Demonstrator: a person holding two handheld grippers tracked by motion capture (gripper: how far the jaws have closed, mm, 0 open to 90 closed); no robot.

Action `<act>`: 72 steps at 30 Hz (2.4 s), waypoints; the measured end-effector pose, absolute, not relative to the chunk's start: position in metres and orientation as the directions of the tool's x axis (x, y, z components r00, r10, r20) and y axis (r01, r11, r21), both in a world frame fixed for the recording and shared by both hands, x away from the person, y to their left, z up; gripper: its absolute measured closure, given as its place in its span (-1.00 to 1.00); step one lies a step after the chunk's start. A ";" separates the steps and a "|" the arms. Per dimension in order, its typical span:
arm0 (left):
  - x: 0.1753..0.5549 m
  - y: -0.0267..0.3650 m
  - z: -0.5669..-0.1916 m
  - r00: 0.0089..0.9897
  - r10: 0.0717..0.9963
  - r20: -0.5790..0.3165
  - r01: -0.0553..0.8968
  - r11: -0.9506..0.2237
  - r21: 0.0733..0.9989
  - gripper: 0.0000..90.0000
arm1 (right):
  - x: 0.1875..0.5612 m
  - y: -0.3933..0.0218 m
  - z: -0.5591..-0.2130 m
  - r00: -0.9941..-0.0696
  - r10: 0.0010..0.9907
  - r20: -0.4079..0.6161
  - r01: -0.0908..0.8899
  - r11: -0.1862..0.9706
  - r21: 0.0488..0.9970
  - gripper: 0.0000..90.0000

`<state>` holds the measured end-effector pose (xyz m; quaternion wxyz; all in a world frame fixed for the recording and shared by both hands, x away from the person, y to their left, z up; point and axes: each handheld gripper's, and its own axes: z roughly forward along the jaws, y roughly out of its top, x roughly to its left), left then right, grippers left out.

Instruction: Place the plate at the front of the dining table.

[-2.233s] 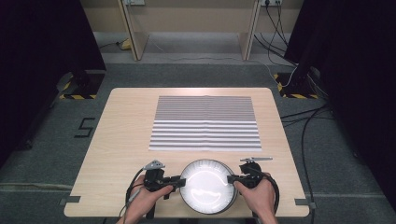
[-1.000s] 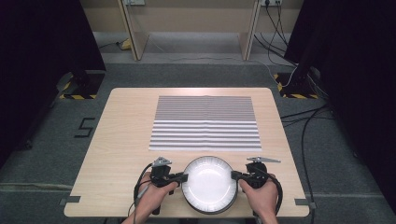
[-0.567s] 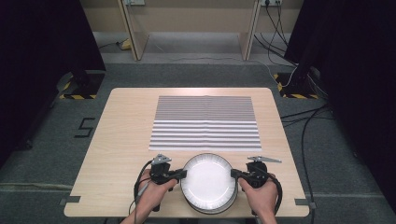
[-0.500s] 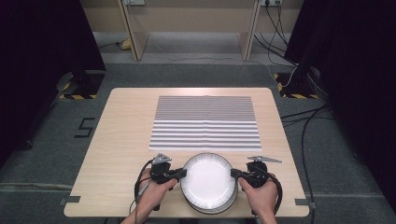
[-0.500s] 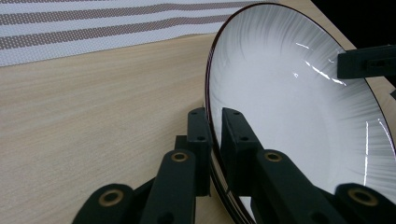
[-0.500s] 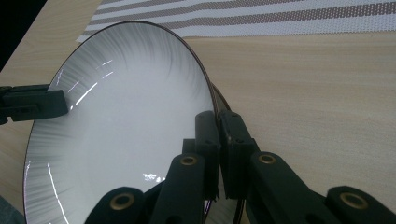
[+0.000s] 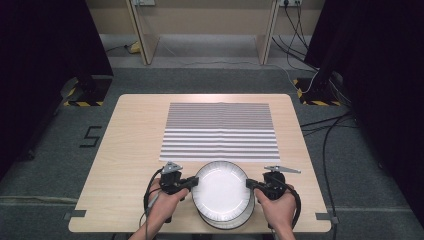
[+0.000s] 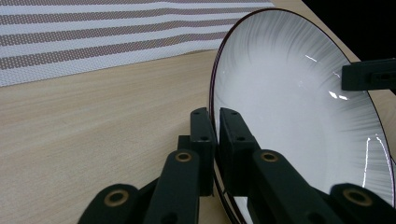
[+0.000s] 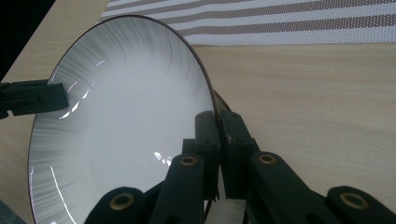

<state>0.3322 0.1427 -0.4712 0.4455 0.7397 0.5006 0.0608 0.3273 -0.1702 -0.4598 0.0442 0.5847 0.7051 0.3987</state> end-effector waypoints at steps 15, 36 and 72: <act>0.334 0.146 -0.466 0.482 0.802 -0.353 0.679 -0.087 0.729 0.89 | 0.330 -0.167 -0.457 -0.321 0.859 0.398 0.780 0.001 0.626 0.93; 0.337 0.146 -0.462 0.476 0.804 -0.357 0.677 -0.075 0.733 0.89 | 0.334 -0.166 -0.452 -0.316 0.858 0.404 0.781 -0.007 0.625 0.92; 0.342 0.149 -0.452 0.463 0.811 -0.359 0.664 -0.049 0.746 0.91 | 0.340 -0.163 -0.447 -0.317 0.855 0.410 0.774 -0.017 0.634 0.92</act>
